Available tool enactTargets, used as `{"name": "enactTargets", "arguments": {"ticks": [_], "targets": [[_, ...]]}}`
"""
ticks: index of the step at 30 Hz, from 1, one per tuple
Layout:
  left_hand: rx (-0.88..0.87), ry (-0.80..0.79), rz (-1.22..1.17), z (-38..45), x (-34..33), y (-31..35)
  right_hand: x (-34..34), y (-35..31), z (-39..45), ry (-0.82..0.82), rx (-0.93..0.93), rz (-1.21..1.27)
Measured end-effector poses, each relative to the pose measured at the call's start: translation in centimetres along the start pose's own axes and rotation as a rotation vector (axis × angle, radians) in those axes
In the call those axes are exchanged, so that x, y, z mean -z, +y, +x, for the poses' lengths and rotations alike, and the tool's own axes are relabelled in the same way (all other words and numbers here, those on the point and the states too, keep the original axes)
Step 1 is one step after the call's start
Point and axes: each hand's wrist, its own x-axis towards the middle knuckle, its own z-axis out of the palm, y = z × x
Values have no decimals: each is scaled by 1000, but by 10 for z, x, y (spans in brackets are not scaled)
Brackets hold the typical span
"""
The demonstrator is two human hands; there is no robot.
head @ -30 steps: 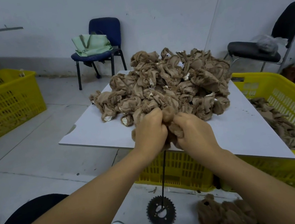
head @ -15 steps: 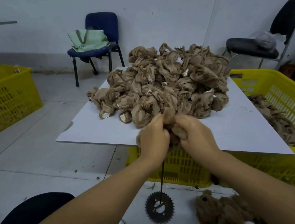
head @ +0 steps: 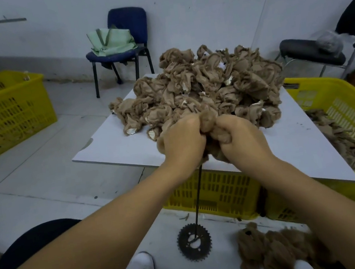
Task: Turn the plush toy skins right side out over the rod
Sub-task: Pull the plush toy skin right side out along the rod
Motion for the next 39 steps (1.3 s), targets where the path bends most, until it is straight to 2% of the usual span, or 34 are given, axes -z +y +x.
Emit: {"name": "enactTargets", "arguments": {"ticks": [3, 4, 7, 8, 11, 12, 15, 17, 19, 21, 22, 24, 26, 28, 31, 35, 39], "targets": [[128, -231, 127, -6, -9, 3, -9, -2, -12, -158, -98, 5], [111, -237, 155, -1, -8, 3, -8, -2, -10, -160, -109, -7], [-10, -21, 116, 7, 0, 3, -1, 0, 2, -36, -74, 62], [-15, -31, 77, 3, -2, 3, -2, 2, 1, -40, -86, 97], [118, -313, -10, -14, -15, 3, -14, -1, -17, -182, -207, 196], [117, -319, -32, -10, -14, 1, -13, 0, -16, -179, -213, 228], [-20, -309, -299, 11, 5, 2, 8, 7, 3, -136, -210, 374], [-96, -441, -458, 15, 20, 1, 20, 15, 7, -82, -283, 473], [-171, -538, -448, 14, 27, -1, 20, 21, 3, 44, -425, 392], [-189, -517, -438, 13, 27, -3, 16, 19, -2, 188, -473, 233], [-179, -477, -452, 12, 27, -3, 14, 17, -3, 252, -429, 231], [-131, -371, -467, 9, 23, -2, 12, 9, -6, 294, -316, 397], [-101, -308, -485, 6, 19, 0, 13, 2, -7, 209, -256, 566], [-101, -300, -498, 2, 16, 1, 14, -1, -7, 103, -245, 635], [-87, -295, -534, 1, 16, 0, 19, 2, -5, 43, -240, 688], [-97, -293, -593, -1, 20, -1, 21, 5, -5, -29, -206, 629], [-77, -332, -569, -7, 17, -3, 20, 2, -7, -10, -183, 515]]}}
